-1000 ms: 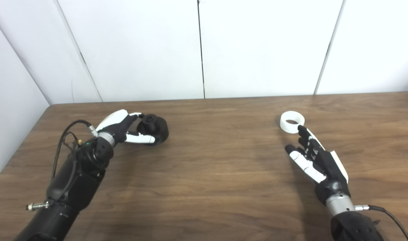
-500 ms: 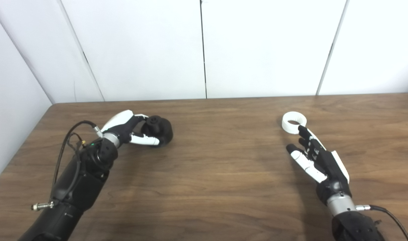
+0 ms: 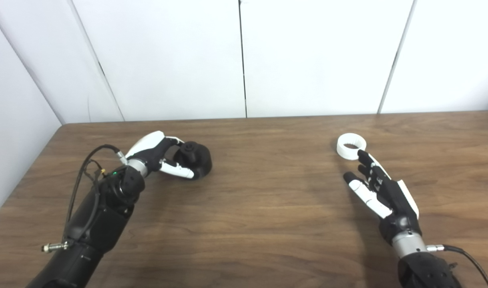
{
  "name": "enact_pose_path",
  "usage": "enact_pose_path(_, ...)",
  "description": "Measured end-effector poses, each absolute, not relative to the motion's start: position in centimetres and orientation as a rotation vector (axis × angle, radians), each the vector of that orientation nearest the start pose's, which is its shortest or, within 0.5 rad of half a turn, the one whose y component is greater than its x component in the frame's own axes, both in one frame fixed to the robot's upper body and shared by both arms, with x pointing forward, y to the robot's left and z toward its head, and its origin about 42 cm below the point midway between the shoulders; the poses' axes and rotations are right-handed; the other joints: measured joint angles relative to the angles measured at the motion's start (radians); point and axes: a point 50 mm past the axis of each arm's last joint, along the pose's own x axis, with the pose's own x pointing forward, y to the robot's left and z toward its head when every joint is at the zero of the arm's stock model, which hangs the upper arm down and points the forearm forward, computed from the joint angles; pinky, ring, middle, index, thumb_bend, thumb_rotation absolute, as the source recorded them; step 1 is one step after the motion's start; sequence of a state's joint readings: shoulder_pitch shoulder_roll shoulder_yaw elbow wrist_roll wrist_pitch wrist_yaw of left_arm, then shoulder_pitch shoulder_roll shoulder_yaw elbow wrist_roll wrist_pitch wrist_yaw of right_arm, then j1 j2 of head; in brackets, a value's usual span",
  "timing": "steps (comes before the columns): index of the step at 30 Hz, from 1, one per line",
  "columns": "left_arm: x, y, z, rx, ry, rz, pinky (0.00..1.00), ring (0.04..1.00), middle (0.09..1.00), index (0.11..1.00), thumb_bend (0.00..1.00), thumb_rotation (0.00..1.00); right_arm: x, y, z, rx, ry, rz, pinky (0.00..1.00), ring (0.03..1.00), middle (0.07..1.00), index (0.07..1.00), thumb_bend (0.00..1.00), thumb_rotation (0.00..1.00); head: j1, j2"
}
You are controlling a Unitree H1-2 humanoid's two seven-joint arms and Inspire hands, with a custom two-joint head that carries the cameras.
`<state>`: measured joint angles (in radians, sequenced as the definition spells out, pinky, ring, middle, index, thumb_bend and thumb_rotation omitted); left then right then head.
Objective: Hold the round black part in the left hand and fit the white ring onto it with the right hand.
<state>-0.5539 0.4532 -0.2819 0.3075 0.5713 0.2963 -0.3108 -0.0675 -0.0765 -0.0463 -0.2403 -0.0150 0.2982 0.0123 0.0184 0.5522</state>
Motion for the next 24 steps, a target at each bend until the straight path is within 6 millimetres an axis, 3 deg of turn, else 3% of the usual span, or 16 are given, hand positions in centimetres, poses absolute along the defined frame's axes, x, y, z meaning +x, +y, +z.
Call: enact_pose_path(24,41.1,25.8,18.4,1.142,0.086,-0.344,0.84,0.997,0.936,0.762,0.86,0.37,30.0,-23.8,16.2,-0.101,-0.010,-0.024,0.90,0.966,0.959,0.920,0.67,0.51,-0.003,-0.002)
